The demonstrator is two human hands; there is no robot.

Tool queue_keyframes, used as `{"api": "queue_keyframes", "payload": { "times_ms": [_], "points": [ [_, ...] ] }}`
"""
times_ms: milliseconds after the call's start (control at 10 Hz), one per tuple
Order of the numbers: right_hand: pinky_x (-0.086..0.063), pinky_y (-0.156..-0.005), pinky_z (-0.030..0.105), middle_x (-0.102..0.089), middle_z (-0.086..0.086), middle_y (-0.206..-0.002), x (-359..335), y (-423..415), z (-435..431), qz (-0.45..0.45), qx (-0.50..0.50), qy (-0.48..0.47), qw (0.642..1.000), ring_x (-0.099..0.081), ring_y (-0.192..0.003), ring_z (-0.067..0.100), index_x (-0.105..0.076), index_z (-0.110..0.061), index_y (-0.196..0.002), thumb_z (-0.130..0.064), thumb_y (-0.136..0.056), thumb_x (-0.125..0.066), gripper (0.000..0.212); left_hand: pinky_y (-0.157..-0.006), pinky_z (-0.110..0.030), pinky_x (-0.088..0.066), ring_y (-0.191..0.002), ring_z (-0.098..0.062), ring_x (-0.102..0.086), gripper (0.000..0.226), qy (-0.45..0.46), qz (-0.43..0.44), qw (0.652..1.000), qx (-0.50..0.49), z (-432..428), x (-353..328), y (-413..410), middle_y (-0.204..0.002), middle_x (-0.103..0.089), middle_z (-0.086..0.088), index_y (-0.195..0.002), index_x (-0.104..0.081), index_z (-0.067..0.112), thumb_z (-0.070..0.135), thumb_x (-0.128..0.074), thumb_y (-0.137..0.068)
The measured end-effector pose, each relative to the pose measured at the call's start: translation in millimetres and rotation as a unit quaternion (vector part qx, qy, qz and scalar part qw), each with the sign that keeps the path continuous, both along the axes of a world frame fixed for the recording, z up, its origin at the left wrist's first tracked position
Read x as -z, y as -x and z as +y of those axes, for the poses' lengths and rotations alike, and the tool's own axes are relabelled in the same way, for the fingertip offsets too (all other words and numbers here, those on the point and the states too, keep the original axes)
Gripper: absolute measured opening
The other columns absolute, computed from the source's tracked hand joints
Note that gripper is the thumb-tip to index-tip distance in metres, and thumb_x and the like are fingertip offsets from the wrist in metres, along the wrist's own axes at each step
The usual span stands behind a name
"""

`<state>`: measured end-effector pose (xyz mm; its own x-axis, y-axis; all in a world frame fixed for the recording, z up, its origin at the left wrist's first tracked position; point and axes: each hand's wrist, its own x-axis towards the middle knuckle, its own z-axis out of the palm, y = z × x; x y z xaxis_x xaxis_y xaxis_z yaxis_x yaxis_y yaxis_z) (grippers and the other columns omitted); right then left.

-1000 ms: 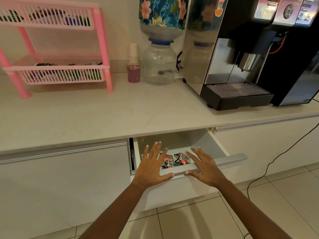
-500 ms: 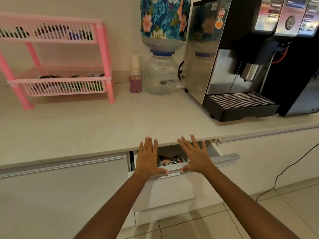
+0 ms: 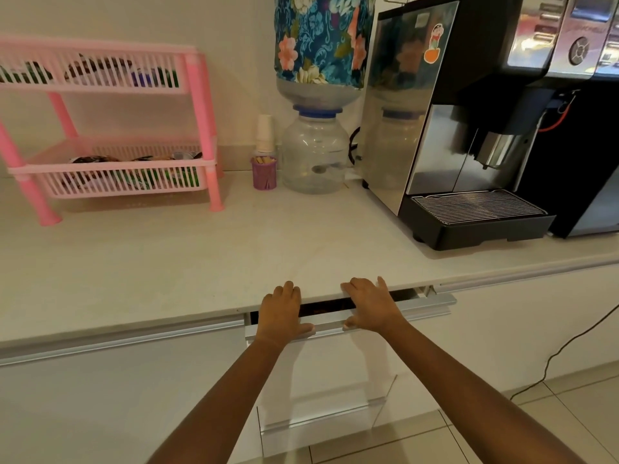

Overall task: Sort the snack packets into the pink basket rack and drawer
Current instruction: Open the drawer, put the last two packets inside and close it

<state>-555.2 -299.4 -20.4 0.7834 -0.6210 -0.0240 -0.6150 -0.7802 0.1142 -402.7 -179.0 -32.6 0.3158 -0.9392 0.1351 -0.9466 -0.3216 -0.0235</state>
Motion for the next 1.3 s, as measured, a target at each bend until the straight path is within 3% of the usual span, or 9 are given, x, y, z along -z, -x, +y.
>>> {"api": "queue_keyframes", "payload": {
  "times_ms": [300, 400, 500, 600, 700, 1000, 1100, 1200, 1300],
  "points": [
    [-0.040, -0.082, 0.037, -0.057, 0.012, -0.110, 5.7, -16.4, -2.0, -0.029, -0.043, 0.099, 0.994, -0.056, -0.095, 0.029, -0.046, -0.005, -0.114, -0.036, -0.083, -0.061, 0.046, -0.082, -0.031, -0.042, -0.108, -0.022, -0.049, 0.051, 0.027, -0.027, 0.999, -0.006, -14.4, 6.5, -3.5, -0.123, -0.048, -0.007, -0.122, -0.042, 0.008, 0.043, -0.055, -0.086],
    [-0.045, -0.066, 0.030, -0.065, 0.009, -0.091, -2.6, -24.2, -0.3, -0.029, -0.041, 0.141, 0.989, -0.062, -0.077, 0.023, -0.058, -0.008, -0.098, -0.038, -0.070, -0.075, 0.045, -0.083, -0.031, -0.041, -0.107, -0.023, -0.049, 0.040, 0.036, -0.027, 0.999, -0.001, -16.0, 8.7, -3.9, -0.121, -0.049, -0.007, -0.120, -0.043, 0.009, 0.033, -0.052, -0.091],
    [-0.043, -0.049, 0.020, -0.065, 0.002, -0.066, -5.0, -28.1, -0.1, -0.005, -0.031, 0.158, 0.987, -0.061, -0.054, 0.015, -0.064, -0.014, -0.076, -0.041, -0.044, -0.087, 0.048, -0.080, -0.030, -0.042, -0.103, -0.022, -0.051, 0.028, 0.057, -0.037, 0.998, -0.003, -18.6, 9.0, -4.6, -0.117, -0.052, -0.008, -0.117, -0.045, 0.009, 0.021, -0.049, -0.092],
    [-0.035, -0.036, 0.014, -0.056, -0.001, -0.044, -6.9, -31.8, -1.6, -0.034, -0.034, 0.162, 0.986, -0.050, -0.035, 0.009, -0.061, -0.016, -0.055, -0.043, -0.018, -0.090, 0.053, -0.055, -0.023, -0.046, -0.069, -0.014, -0.060, 0.036, 0.069, -0.076, 0.995, 0.012, -17.1, 0.3, -2.2, -0.081, -0.065, -0.002, -0.085, -0.065, 0.013, 0.030, -0.083, -0.059],
    [-0.034, -0.035, 0.015, -0.054, -0.002, -0.045, -6.4, -32.0, -2.0, -0.026, -0.045, 0.140, 0.989, -0.049, -0.035, 0.009, -0.060, -0.018, -0.055, -0.041, -0.020, -0.091, 0.052, -0.039, -0.019, -0.040, -0.047, -0.011, -0.055, 0.045, 0.091, -0.081, 0.992, 0.011, -17.8, -1.6, -3.0, -0.058, -0.061, 0.003, -0.062, -0.066, 0.017, 0.029, -0.092, -0.028],
    [-0.033, -0.033, 0.014, -0.054, -0.001, -0.043, -4.6, -38.6, 1.3, -0.010, -0.028, 0.165, 0.986, -0.048, -0.033, 0.007, -0.060, -0.017, -0.052, -0.032, -0.019, -0.091, 0.048, -0.041, -0.020, -0.042, -0.047, -0.011, -0.054, 0.038, 0.119, -0.090, 0.988, 0.037, -16.7, 4.4, -5.4, -0.058, -0.060, 0.003, -0.062, -0.065, 0.018, 0.028, -0.091, -0.036],
    [-0.038, -0.039, 0.016, -0.061, -0.003, -0.053, -6.4, -42.1, 3.4, 0.020, -0.017, 0.176, 0.984, -0.055, -0.042, 0.006, -0.062, -0.020, -0.063, -0.031, -0.037, -0.089, 0.039, -0.042, -0.020, -0.044, -0.050, -0.011, -0.055, 0.039, 0.131, -0.096, 0.985, 0.058, -16.4, 8.1, -9.4, -0.061, -0.061, 0.003, -0.065, -0.065, 0.018, 0.036, -0.089, -0.040],
    [-0.044, -0.068, 0.027, -0.063, 0.006, -0.102, -6.3, -46.0, -4.4, 0.020, -0.021, 0.100, 0.995, -0.063, -0.088, 0.021, -0.052, -0.011, -0.105, -0.016, -0.083, -0.062, 0.025, -0.042, -0.019, -0.042, -0.051, -0.011, -0.056, 0.040, 0.139, -0.098, 0.981, 0.091, -15.3, 6.9, -18.1, -0.062, -0.061, 0.003, -0.067, -0.064, 0.018, 0.050, -0.082, -0.050],
    [-0.046, -0.080, 0.031, -0.059, 0.009, -0.117, -26.0, -53.6, -12.2, 0.049, -0.002, 0.023, 0.999, -0.060, -0.105, 0.026, -0.049, -0.009, -0.116, -0.028, -0.085, -0.060, 0.038, -0.039, -0.020, -0.040, -0.048, -0.013, -0.055, 0.036, 0.177, -0.075, 0.975, 0.113, -13.9, 0.7, -26.9, -0.059, -0.060, 0.001, -0.066, -0.062, 0.016, 0.051, -0.071, -0.068]
  ]
}}
